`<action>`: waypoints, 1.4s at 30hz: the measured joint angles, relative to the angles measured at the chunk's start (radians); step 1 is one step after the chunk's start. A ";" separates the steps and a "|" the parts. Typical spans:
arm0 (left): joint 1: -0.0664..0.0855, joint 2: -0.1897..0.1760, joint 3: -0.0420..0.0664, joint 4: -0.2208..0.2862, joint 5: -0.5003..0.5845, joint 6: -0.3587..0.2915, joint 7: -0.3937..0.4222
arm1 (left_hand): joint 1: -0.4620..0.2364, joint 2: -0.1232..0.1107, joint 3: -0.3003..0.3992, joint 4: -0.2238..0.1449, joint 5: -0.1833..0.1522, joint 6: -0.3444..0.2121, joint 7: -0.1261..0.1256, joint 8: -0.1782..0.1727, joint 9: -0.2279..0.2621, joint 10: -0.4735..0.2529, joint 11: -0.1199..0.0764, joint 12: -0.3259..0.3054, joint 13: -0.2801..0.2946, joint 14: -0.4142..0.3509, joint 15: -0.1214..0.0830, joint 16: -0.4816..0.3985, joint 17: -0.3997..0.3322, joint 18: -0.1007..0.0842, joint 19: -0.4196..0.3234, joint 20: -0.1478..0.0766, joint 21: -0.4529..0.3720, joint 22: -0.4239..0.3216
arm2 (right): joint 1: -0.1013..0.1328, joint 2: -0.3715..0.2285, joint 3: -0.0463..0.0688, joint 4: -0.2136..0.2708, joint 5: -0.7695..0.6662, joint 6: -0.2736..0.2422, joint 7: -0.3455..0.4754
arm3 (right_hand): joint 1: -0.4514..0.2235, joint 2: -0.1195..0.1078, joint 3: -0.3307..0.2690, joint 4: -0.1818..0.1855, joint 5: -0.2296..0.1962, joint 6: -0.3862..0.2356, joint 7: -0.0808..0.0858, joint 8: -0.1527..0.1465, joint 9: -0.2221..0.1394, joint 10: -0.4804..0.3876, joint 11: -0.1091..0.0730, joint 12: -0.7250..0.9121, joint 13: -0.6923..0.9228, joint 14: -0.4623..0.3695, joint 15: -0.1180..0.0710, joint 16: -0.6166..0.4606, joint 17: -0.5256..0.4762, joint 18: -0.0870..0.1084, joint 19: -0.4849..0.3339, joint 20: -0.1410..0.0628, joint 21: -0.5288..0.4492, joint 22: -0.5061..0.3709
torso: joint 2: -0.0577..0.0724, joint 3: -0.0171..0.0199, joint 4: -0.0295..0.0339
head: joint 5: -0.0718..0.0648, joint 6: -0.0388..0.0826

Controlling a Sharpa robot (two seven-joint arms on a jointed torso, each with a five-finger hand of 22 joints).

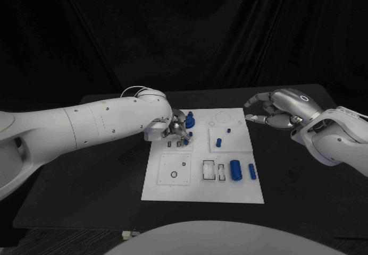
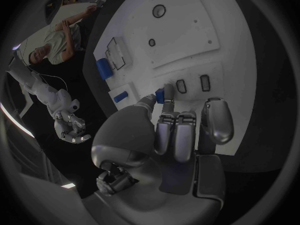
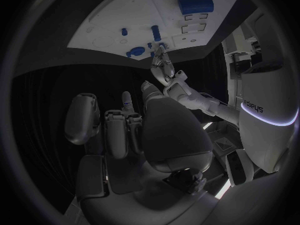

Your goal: Assemble the parts on the task board

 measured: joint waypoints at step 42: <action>-0.001 -0.073 0.000 0.055 0.000 -0.046 0.025 | -0.090 -0.129 0.344 -0.139 0.056 0.034 0.005 -0.016 0.104 0.000 0.000 0.000 0.000 0.000 0.000 0.000 0.000 0.000 0.015 -0.007 -0.013 0.045 | -0.003 0.000 0.000 -0.005 0.000 0.008 -0.007 | 0.000 0.000 0.000 0.000 0.004 0.000 0.000 0.000 -0.002 0.000 0.000 0.000 0.000 0.000 0.000 -0.005 0.000 0.000 -0.006 0.001 -0.007 0.000 | -0.002 0.0000 0.0003 | 0.014 0.000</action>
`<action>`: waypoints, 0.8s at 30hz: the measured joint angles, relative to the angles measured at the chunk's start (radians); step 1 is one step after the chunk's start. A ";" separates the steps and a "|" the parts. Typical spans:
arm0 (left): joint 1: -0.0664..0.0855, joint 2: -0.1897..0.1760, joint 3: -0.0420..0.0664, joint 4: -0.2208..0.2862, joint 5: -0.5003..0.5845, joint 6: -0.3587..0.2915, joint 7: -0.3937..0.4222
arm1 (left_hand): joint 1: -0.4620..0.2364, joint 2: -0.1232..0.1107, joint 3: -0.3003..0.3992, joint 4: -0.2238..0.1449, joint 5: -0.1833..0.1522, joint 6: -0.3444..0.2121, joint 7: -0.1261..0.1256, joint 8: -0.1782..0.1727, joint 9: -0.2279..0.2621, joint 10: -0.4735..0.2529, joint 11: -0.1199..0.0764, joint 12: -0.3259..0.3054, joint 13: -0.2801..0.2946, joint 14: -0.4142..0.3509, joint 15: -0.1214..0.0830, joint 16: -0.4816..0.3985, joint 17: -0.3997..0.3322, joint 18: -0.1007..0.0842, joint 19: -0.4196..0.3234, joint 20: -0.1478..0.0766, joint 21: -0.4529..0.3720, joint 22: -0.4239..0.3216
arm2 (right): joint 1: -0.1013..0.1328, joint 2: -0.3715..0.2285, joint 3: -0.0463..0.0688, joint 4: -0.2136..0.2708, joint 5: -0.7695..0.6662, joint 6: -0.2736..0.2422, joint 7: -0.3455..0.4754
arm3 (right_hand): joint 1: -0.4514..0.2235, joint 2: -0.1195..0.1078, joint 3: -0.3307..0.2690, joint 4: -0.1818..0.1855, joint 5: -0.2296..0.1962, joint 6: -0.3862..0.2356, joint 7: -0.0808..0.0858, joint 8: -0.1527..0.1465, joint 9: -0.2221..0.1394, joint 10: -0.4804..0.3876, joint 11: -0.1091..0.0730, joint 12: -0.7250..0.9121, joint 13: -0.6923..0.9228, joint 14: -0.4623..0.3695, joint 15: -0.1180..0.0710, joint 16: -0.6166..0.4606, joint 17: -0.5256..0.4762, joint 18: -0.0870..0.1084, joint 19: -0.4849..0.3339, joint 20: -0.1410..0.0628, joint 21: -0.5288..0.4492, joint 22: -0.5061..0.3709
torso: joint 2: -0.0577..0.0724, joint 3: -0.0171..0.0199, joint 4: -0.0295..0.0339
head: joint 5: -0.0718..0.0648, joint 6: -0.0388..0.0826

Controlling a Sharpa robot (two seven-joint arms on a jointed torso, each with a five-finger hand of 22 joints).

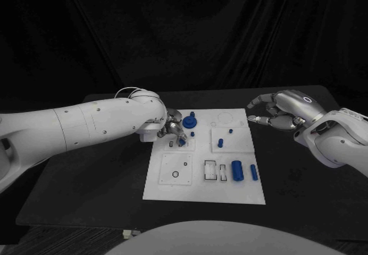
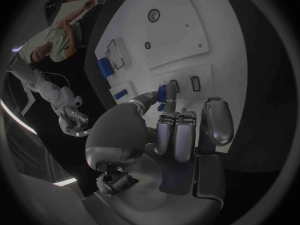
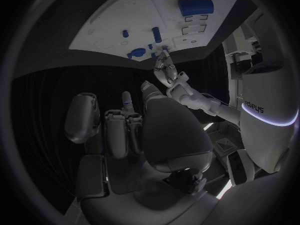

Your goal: Assemble the parts on the task board

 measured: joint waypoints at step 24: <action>0.000 -0.047 0.000 0.043 0.003 -0.038 -0.078 | -0.063 -0.002 0.054 -0.015 -0.002 0.016 -0.009 0.000 0.013 -0.002 -0.009 0.000 0.000 0.000 -0.008 0.000 0.000 0.000 0.025 -0.007 0.016 0.023 | -0.008 0.002 0.000 -0.003 0.000 0.013 -0.011 | 0.015 0.015 0.006 -0.006 0.055 0.001 0.001 -0.004 -0.011 0.000 0.000 0.000 0.000 0.000 0.000 -0.011 0.000 0.000 -0.003 -0.002 -0.022 0.000 | 0.001 0.0000 -0.0004 | 0.007 0.000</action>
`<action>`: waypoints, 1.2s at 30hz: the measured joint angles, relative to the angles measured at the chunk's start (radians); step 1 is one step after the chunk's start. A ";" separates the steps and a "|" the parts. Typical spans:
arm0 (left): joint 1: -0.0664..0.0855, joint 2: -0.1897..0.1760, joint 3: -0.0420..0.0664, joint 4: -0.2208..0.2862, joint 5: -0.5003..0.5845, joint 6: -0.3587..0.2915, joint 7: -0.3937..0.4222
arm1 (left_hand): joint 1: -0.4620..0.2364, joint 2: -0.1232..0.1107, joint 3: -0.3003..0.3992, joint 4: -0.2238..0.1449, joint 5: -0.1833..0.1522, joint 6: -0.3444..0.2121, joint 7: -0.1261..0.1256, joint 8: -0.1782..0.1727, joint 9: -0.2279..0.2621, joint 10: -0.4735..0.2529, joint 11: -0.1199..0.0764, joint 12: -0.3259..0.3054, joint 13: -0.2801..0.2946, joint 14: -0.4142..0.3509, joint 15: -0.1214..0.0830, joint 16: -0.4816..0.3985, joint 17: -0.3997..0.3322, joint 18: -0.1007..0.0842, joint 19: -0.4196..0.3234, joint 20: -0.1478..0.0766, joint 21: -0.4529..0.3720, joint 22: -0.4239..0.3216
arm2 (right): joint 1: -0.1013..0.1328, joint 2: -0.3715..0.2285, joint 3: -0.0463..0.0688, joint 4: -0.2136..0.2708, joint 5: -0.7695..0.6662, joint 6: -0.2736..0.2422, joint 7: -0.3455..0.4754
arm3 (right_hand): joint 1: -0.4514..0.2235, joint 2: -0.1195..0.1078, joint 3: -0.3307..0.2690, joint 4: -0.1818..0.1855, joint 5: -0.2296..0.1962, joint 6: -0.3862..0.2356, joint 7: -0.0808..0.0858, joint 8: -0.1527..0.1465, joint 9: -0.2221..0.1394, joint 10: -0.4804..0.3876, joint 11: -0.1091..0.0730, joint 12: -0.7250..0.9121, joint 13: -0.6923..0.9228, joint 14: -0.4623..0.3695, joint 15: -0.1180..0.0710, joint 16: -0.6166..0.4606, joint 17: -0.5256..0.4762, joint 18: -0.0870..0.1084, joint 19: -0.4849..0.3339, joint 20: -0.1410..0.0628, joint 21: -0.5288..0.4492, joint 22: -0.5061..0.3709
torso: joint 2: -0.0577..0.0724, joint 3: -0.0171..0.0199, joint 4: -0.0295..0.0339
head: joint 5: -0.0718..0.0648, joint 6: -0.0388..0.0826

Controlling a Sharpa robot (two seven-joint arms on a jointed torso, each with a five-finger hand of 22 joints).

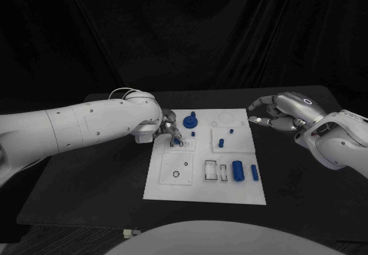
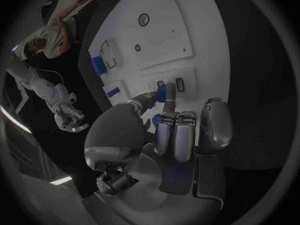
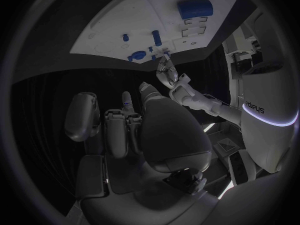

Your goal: Assemble the parts on the task board

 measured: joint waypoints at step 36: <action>-0.024 -0.010 -0.001 0.023 0.104 -0.092 -0.067 | -0.044 0.003 0.045 -0.010 0.004 0.009 -0.004 -0.009 0.002 0.004 -0.003 0.000 0.000 0.002 -0.005 0.000 0.000 0.000 0.005 -0.002 0.005 0.006 | -0.008 0.006 0.000 -0.008 0.000 0.011 -0.009 | 0.019 0.000 0.011 -0.011 0.054 0.002 0.002 -0.008 -0.010 0.000 0.000 0.000 0.000 0.000 0.000 -0.008 0.000 0.000 -0.003 0.003 -0.017 0.000 | 0.000 0.0000 0.0003 | 0.007 0.000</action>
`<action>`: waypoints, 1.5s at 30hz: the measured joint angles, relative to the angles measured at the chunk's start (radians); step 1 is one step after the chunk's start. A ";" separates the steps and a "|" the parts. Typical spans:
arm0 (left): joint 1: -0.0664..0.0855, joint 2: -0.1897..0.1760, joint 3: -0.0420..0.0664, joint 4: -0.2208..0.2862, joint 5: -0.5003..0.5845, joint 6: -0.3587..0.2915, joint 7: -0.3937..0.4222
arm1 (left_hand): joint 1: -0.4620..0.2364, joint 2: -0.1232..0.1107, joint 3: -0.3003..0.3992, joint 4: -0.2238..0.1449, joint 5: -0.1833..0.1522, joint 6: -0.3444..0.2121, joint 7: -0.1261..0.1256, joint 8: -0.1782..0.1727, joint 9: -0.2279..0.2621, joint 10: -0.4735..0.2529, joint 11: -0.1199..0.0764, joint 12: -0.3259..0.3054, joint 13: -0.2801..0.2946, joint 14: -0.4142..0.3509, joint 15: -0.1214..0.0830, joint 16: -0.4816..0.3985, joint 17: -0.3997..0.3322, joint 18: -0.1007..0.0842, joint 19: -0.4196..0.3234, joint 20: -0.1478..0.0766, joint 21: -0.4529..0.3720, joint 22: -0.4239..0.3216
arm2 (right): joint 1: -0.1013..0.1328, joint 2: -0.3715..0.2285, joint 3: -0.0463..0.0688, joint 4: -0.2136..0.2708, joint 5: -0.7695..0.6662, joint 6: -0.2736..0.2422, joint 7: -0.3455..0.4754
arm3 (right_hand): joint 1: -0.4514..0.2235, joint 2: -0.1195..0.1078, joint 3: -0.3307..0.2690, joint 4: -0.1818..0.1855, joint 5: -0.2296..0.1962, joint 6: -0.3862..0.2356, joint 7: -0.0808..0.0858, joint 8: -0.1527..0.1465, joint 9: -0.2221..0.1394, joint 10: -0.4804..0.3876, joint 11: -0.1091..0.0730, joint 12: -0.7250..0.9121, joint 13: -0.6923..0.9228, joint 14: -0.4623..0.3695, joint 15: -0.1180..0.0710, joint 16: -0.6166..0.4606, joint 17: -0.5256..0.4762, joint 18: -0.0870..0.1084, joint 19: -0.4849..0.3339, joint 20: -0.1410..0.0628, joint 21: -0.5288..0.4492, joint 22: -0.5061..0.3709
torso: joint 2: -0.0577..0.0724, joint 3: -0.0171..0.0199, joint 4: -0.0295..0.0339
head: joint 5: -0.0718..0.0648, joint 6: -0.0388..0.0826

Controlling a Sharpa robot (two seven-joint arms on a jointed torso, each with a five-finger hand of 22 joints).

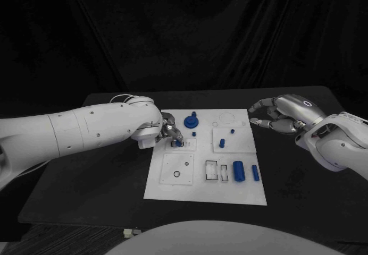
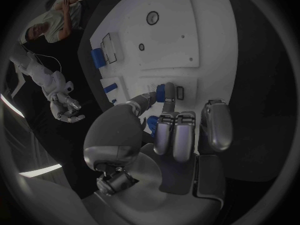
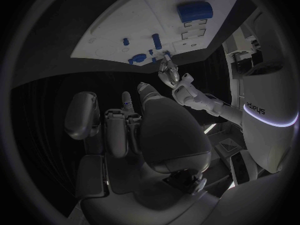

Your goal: Assemble the parts on the task board

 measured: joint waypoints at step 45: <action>-0.021 -0.004 0.003 0.009 0.007 -0.069 0.026 | -0.001 0.012 0.009 -0.004 -0.024 -0.008 0.008 -0.010 -0.001 0.000 0.000 0.000 0.000 0.000 0.000 0.000 0.000 0.000 0.000 0.000 -0.014 -0.009 | -0.013 0.000 0.000 -0.004 0.000 0.004 -0.004 | 0.012 -0.004 0.008 -0.008 0.018 0.000 0.000 0.000 -0.003 0.000 0.000 0.000 0.000 0.000 0.000 -0.004 0.000 0.000 0.000 0.000 -0.004 0.000 | 0.000 -0.0006 -0.0004 | 0.002 0.000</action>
